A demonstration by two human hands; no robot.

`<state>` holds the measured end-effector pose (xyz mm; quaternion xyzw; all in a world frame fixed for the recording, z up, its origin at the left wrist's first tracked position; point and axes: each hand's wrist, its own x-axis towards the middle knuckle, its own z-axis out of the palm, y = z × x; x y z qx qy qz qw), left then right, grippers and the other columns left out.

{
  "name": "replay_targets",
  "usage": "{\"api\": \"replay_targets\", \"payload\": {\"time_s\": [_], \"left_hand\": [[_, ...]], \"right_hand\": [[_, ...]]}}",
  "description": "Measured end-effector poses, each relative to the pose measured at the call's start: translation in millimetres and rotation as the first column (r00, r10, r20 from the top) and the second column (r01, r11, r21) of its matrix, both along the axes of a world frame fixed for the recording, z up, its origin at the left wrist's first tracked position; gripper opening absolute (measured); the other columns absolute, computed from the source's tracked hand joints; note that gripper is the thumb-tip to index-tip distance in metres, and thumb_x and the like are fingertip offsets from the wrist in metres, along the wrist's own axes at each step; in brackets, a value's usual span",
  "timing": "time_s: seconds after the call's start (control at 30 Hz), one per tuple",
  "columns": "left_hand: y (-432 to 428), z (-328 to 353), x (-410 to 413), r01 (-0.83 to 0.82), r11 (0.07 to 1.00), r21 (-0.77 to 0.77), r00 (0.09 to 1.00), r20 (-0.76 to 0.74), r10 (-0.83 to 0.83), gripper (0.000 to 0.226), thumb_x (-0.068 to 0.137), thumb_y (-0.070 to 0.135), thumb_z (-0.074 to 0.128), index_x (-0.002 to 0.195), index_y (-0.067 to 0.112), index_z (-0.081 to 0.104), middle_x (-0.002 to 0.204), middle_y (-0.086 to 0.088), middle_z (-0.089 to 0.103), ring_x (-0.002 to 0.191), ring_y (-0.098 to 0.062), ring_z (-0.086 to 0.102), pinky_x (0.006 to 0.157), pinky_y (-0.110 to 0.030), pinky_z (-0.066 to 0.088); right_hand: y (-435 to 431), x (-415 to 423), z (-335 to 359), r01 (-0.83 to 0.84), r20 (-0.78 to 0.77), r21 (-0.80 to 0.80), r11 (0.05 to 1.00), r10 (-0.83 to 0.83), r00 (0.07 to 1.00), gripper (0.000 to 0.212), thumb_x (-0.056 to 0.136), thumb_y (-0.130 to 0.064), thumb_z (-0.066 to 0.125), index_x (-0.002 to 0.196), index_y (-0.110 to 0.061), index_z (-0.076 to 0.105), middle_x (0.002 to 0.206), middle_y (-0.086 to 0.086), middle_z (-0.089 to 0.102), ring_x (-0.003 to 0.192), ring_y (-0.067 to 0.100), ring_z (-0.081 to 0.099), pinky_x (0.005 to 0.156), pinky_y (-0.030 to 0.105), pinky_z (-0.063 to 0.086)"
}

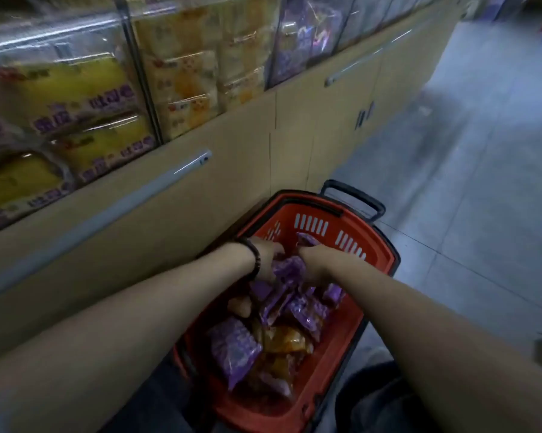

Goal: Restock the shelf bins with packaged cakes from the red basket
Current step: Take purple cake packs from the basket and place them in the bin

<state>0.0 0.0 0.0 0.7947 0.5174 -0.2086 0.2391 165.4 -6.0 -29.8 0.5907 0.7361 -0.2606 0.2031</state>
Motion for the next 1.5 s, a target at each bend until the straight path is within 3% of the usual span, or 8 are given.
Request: {"api": "replay_targets", "payload": {"time_s": [0.23, 0.43, 0.73, 0.87, 1.1, 1.23, 1.37, 1.5], "left_hand": [[1, -51, -6, -0.055, 0.998, -0.008, 0.997, 0.051, 0.055, 0.07, 0.089, 0.053, 0.065, 0.152, 0.041, 0.037, 0.152, -0.009, 0.051, 0.134, -0.036, 0.053, 0.107, -0.036, 0.046], [-8, -72, -20, -0.165, 0.985, 0.048, 0.979, 0.13, 0.158, 0.047, 0.079, 0.039, 0.076, 0.116, 0.033, 0.047, 0.11, -0.004, 0.06, 0.093, -0.03, 0.064, 0.081, -0.035, 0.057], [-10, -60, -38, -0.273, 0.959, 0.075, 0.939, 0.236, 0.248, 0.032, 0.086, 0.029, 0.071, 0.098, 0.026, 0.042, 0.083, 0.006, 0.054, 0.067, -0.016, 0.053, 0.053, -0.026, 0.034], [-4, -41, -45, -0.29, 0.955, 0.057, 0.92, 0.293, 0.261, 0.029, 0.087, 0.026, 0.068, 0.11, 0.027, 0.05, 0.092, 0.003, 0.061, 0.074, -0.018, 0.056, 0.061, -0.026, 0.039], [12, -9, -63, -0.334, 0.942, -0.044, 0.85, 0.417, 0.321, 0.033, 0.089, 0.014, 0.068, 0.111, 0.035, 0.057, 0.093, 0.015, 0.064, 0.1, -0.026, 0.071, 0.074, -0.036, 0.058], [18, 19, -71, -0.424, 0.876, -0.229, 0.705, 0.523, 0.479, 0.042, 0.075, 0.011, 0.071, 0.107, 0.036, 0.063, 0.099, 0.002, 0.067, 0.083, -0.027, 0.067, 0.064, -0.051, 0.062], [18, 40, -76, -0.452, 0.813, -0.367, 0.503, 0.648, 0.572, 0.039, 0.09, -0.016, 0.055, 0.114, 0.013, 0.062, 0.092, -0.004, 0.064, 0.06, -0.005, 0.062, 0.045, -0.016, 0.047], [12, 65, -80, -0.399, 0.716, -0.573, 0.264, 0.675, 0.688, 0.026, 0.096, -0.004, 0.06, 0.111, 0.017, 0.061, 0.092, -0.003, 0.068, 0.071, -0.016, 0.069, 0.053, -0.035, 0.058]], "right_hand": [[1, -1, -57, 0.099, 0.038, -0.026, 0.995, -0.098, 0.994, 0.129, 0.076, -0.033, 0.086, 0.162, -0.048, -0.009, 0.133, 0.014, 0.067, 0.115, 0.034, 0.069, 0.094, 0.045, 0.06], [-3, 6, -73, 0.233, -0.037, 0.016, 0.972, -0.232, 0.972, 0.102, 0.065, -0.044, 0.085, 0.153, -0.037, 0.033, 0.131, 0.023, 0.058, 0.109, 0.042, 0.068, 0.09, 0.047, 0.061], [-19, 15, -55, 0.281, -0.163, 0.221, 0.934, -0.249, 0.955, 0.07, 0.092, -0.017, 0.059, 0.153, -0.042, 0.034, 0.138, 0.017, 0.058, 0.119, 0.042, 0.063, 0.091, 0.05, 0.058], [-11, 25, -38, 0.372, -0.251, 0.23, 0.899, -0.315, 0.915, 0.067, 0.092, -0.018, 0.051, 0.152, -0.039, 0.032, 0.121, 0.02, 0.066, 0.098, 0.041, 0.067, 0.075, 0.042, 0.055], [-12, 40, -9, 0.574, -0.71, -0.014, 0.819, -0.413, 0.571, 0.027, 0.1, -0.01, 0.048, 0.123, -0.025, 0.05, 0.111, 0.013, 0.068, 0.098, 0.031, 0.069, 0.083, 0.046, 0.058], [-16, 45, 16, 0.668, -0.824, -0.232, 0.707, -0.508, 0.252, 0.033, 0.098, -0.001, 0.041, 0.122, -0.018, 0.057, 0.112, 0.02, 0.068, 0.087, 0.029, 0.068, 0.056, 0.03, 0.055], [-14, 55, 35, 0.55, -0.841, -0.496, 0.672, -0.529, -0.112, 0.029, 0.098, -0.008, 0.053, 0.126, -0.008, 0.051, 0.11, 0.023, 0.066, 0.091, 0.036, 0.064, 0.057, 0.031, 0.051], [-18, 59, 48, 0.527, -0.89, -0.428, 0.734, -0.445, -0.103, 0.053, 0.085, 0.003, 0.077, 0.134, -0.005, 0.057, 0.115, 0.02, 0.074, 0.087, 0.032, 0.073, 0.06, 0.034, 0.057]]}}
